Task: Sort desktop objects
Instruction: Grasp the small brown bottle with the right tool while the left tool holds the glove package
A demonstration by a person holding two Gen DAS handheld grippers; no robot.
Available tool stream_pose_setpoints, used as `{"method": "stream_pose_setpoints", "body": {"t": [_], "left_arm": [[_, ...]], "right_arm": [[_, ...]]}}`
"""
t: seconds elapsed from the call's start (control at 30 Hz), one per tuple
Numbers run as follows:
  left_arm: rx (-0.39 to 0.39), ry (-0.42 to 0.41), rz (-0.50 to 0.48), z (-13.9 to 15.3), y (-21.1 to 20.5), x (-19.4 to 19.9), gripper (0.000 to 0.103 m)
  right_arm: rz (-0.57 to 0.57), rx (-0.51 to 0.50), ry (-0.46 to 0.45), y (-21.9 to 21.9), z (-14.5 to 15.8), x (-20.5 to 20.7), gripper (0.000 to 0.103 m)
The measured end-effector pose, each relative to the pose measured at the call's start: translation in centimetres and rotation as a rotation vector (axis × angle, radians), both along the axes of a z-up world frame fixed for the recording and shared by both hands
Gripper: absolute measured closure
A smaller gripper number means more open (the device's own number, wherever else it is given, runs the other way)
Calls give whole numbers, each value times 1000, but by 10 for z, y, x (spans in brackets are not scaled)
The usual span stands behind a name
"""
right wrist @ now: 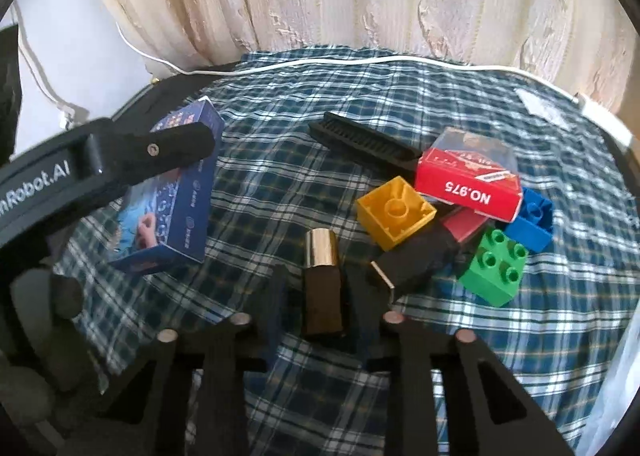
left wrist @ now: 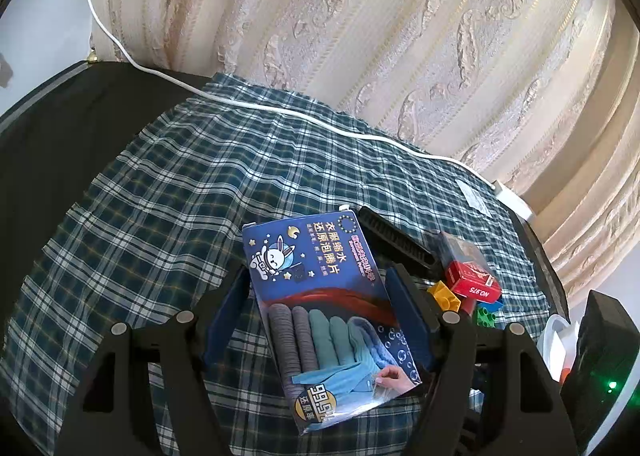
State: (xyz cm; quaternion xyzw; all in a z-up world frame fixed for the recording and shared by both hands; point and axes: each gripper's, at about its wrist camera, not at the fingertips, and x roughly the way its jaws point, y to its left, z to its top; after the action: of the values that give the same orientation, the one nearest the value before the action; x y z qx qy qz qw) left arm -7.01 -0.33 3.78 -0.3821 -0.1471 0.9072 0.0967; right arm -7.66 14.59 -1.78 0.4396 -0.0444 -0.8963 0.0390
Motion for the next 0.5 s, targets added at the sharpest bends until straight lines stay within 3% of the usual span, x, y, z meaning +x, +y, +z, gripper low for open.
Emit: {"method": "stream_pose_setpoints", "body": {"t": [0.5], "left_arm": [[-18, 19, -54, 5, 15, 5, 29]], "right_arm": [[-51, -97, 59, 9, 17, 45, 80]]}}
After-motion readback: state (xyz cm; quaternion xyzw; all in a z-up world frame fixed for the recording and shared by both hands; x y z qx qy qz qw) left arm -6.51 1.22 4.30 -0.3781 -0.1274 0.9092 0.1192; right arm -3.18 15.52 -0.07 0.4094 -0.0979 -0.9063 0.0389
